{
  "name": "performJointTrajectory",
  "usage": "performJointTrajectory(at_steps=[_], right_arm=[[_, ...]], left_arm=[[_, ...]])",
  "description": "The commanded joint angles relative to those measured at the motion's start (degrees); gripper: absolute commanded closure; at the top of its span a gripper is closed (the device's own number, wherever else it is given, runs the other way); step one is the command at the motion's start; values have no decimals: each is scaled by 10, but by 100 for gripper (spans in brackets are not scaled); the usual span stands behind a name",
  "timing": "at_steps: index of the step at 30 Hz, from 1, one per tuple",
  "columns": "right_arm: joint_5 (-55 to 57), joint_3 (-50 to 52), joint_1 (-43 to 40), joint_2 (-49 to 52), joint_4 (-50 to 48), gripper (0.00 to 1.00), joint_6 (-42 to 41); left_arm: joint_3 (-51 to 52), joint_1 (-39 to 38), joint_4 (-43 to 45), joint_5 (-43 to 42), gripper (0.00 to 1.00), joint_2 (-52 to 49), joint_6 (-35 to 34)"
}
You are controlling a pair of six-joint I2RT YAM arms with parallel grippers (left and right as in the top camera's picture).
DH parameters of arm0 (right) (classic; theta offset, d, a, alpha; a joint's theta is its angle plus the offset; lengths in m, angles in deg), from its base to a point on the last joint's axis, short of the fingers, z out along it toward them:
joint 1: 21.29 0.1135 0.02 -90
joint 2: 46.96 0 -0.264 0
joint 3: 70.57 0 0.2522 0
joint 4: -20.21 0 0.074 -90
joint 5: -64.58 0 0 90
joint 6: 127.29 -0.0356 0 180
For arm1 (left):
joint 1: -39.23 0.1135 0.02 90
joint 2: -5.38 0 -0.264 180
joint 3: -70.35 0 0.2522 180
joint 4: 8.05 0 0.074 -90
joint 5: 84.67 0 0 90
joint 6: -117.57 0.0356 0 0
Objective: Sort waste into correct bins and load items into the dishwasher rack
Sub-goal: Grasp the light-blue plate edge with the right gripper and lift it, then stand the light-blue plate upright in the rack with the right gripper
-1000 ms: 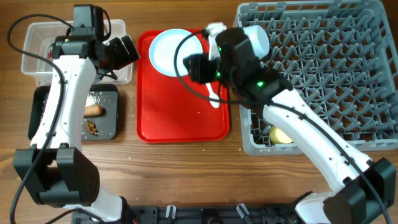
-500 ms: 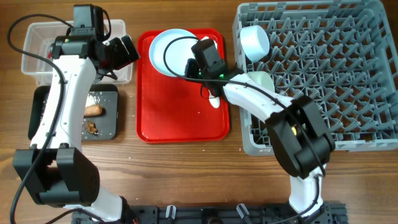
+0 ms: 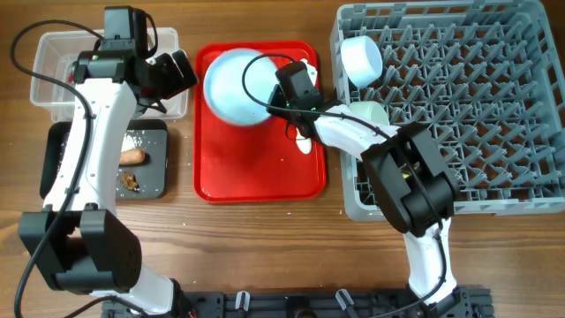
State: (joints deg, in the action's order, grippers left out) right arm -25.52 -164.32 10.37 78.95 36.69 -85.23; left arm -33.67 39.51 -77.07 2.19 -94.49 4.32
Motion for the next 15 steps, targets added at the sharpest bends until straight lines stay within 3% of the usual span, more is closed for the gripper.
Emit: performJointTrajectory(at_steps=[1, 5, 8, 13, 15], right_arm=[[-45, -1, -2, 16, 12, 96, -2], [-101, -1, -22, -3, 35, 96, 0], [-113, -1, -52, -80, 58, 96, 95], [9, -1, -54, -231, 107, 96, 228], [51, -1, -54, -271, 123, 96, 243]], left_arm=[[3, 0, 1, -7, 0, -6, 1], [3, 0, 1, -7, 0, -6, 1], [3, 0, 1, -7, 0, -7, 1], [3, 0, 1, -7, 0, -7, 1], [3, 0, 1, -7, 0, -6, 1]])
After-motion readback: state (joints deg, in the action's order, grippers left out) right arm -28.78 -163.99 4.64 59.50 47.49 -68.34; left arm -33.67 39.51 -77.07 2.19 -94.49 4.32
